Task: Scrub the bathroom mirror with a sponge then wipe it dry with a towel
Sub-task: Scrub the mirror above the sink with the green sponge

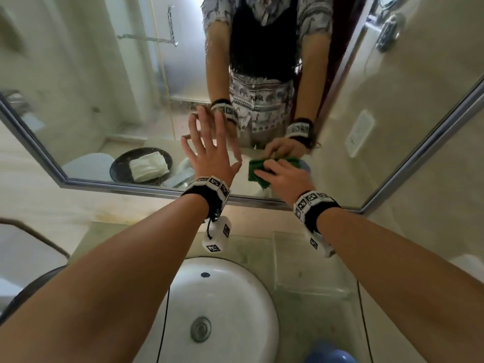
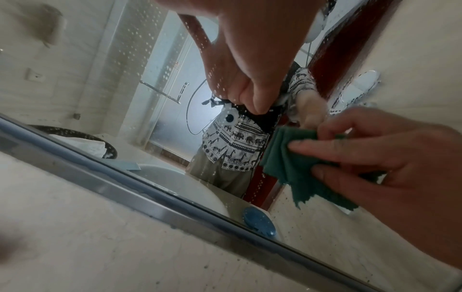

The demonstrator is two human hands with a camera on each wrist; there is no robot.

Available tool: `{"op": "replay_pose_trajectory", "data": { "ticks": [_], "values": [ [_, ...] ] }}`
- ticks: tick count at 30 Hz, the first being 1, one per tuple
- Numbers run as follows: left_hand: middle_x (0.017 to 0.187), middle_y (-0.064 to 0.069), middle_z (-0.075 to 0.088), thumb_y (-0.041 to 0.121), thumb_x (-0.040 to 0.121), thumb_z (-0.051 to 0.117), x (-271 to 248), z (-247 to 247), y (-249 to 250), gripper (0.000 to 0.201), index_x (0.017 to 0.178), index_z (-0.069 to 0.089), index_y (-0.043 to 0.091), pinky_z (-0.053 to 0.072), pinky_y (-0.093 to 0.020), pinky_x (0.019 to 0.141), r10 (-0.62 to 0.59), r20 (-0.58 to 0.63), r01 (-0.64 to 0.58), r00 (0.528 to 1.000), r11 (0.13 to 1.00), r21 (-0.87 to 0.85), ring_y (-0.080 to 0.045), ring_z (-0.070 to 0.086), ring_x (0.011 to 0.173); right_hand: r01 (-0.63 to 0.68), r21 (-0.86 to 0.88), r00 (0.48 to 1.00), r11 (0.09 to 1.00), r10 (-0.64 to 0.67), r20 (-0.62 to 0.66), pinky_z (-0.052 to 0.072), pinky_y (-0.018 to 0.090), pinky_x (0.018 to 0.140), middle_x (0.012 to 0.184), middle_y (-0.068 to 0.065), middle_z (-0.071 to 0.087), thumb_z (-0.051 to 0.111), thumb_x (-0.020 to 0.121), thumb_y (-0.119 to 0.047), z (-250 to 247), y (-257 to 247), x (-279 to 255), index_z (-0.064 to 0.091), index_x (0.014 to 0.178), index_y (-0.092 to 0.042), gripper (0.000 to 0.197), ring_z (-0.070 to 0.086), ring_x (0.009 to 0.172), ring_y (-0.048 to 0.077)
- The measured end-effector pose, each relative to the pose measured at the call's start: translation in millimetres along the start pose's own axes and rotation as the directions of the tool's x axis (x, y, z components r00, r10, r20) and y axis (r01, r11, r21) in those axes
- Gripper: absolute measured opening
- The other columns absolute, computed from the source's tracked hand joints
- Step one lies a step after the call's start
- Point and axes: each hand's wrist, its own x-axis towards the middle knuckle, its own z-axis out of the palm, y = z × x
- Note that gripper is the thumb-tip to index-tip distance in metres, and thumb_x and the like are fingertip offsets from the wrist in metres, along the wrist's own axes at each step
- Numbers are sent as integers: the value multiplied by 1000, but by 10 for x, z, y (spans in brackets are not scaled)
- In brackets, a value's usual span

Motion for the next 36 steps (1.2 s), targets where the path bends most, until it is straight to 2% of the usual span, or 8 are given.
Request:
{"op": "replay_pose_trajectory", "data": {
  "ticks": [4, 9, 14, 18, 22, 27, 31, 36],
  "values": [
    [163, -18, -3, 51, 65, 83, -29, -84, -169, 128, 158, 0, 21, 24, -60, 115, 85, 45, -85, 995, 996, -9, -40, 1, 150, -42, 33, 998, 999, 40, 53, 47, 27, 50, 102, 2, 63, 80, 69, -8, 35, -54, 16, 72, 106, -23, 41, 59, 79, 25],
    [154, -14, 30, 32, 67, 80, -42, -182, -523, 98, 148, 25, 21, 38, -57, 101, 88, -82, -97, 993, 989, -115, -38, 27, 139, -219, 43, 967, 975, 223, -120, 50, 28, 53, 110, 5, 62, 75, 73, -8, -340, -62, 236, 70, 114, -22, 44, 59, 86, 28],
    [163, -15, 9, 46, 70, 80, 56, -279, -774, 114, 155, 9, 19, 24, -61, 114, -71, -37, 66, 997, 992, -109, -39, 12, 148, -410, 238, 824, 881, 469, -319, 58, 38, 75, 125, 10, 53, 49, 93, -13, -686, -48, 659, 56, 134, -21, 42, 52, 111, 31],
    [163, -18, -6, 67, 64, 76, 226, -305, -926, 132, 156, -9, 24, 15, -67, 114, -69, -32, 66, 997, 993, -96, -39, -3, 150, -466, 316, 714, 826, 562, -418, 52, 30, 84, 124, 10, 55, 49, 95, -12, -744, -174, 933, 56, 135, -20, 42, 53, 109, 27],
    [162, -23, -7, 78, 58, 72, 320, -278, -898, 137, 157, -6, 23, 16, -71, 112, -92, -32, 87, 995, 988, -125, -45, -5, 148, -361, 232, 849, 903, 421, -319, 55, 27, 72, 125, 6, 55, 53, 91, -16, -554, -310, 874, 55, 136, -24, 46, 55, 105, 26],
    [162, -24, -6, 82, 48, 72, 324, -213, -881, 145, 157, -4, 23, 20, -72, 109, -109, -32, 104, 994, 985, -141, -47, -4, 148, -115, 105, 979, 988, 130, -158, 50, 30, 51, 115, 3, 57, 76, 72, -2, -72, -425, 599, 65, 124, -22, 57, 57, 82, 25],
    [162, -23, -6, 82, 46, 73, 320, -227, -871, 148, 157, -5, 23, 22, -72, 109, -123, -28, 119, 992, 985, -125, -47, -3, 148, 18, 98, 998, 995, -24, 56, 55, 32, 51, 111, 5, 63, 82, 57, 0, 179, -525, 331, 70, 114, -19, 62, 62, 81, 25],
    [162, -24, -5, 82, 47, 72, 293, -263, -847, 146, 158, -1, 22, 23, -70, 110, -138, -13, 135, 990, 984, -119, -47, -4, 148, -53, 133, 999, 990, 54, -4, 57, 37, 60, 115, 7, 61, 73, 69, 1, -21, -498, 459, 67, 118, -17, 52, 61, 88, 27]
  ]
}}
